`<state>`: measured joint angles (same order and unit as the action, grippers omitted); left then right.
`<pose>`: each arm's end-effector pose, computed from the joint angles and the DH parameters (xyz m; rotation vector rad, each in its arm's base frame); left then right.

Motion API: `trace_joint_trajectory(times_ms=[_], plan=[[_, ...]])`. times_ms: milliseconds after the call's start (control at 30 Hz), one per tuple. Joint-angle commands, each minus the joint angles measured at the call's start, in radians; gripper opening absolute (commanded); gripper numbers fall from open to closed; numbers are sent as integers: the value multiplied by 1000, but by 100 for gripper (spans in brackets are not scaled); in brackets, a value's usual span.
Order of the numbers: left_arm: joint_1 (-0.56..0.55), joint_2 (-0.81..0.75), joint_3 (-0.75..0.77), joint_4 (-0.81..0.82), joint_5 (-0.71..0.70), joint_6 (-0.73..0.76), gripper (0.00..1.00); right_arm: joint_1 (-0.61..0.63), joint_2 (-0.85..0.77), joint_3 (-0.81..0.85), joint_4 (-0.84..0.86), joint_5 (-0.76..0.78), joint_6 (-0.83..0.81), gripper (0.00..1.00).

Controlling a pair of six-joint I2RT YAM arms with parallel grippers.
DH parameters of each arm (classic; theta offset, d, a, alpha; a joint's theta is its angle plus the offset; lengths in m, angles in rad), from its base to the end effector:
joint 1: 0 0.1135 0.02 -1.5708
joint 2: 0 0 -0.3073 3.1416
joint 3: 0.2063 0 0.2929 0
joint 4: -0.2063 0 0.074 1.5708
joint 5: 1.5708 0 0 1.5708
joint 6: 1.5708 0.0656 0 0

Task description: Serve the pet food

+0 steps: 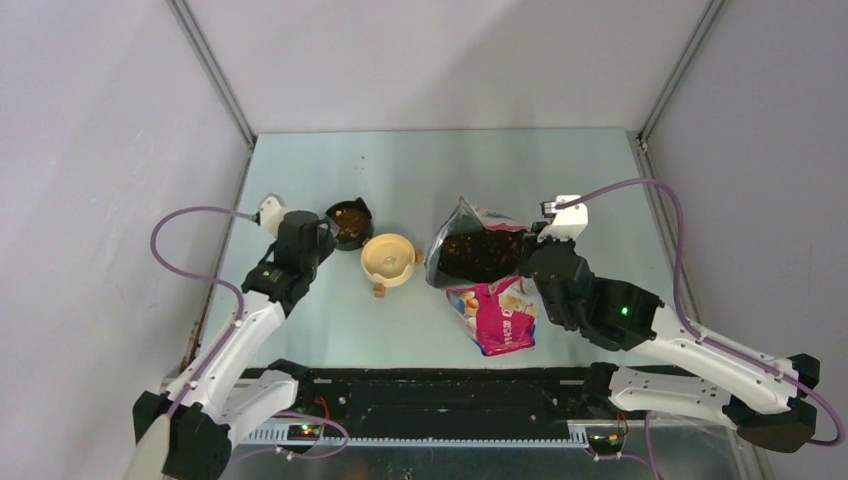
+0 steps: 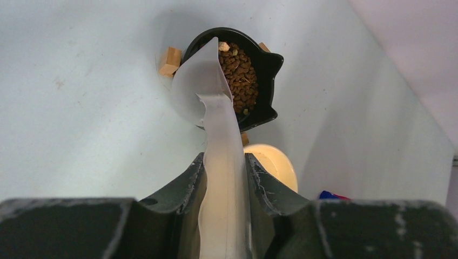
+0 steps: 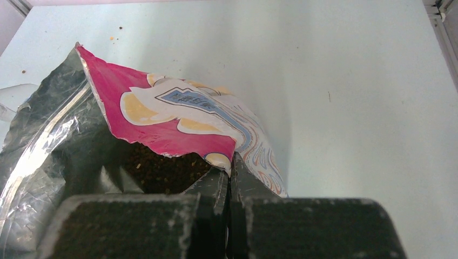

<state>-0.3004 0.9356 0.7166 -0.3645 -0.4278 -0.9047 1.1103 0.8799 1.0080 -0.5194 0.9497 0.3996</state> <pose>0.2393 -0.0456 0.2835 -0.8562 1.9250 -0.2636 0.1387 0.1595 0.4037 -0.0431 1.7963 0.1430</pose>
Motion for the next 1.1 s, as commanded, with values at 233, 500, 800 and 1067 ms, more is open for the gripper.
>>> trace_joint_trajectory(times_ms=[233,500,800,1067], plan=[[7,89,151,-87,4,121,0,-12,-30,25,77,28,5,0],[7,82,184,-110,46,161,0,-15,-22,25,77,22,5,0],[7,-127,146,-97,103,119,0,-17,-17,25,74,17,10,0],[7,-353,56,45,341,42,0,-17,-24,26,69,8,21,0]])
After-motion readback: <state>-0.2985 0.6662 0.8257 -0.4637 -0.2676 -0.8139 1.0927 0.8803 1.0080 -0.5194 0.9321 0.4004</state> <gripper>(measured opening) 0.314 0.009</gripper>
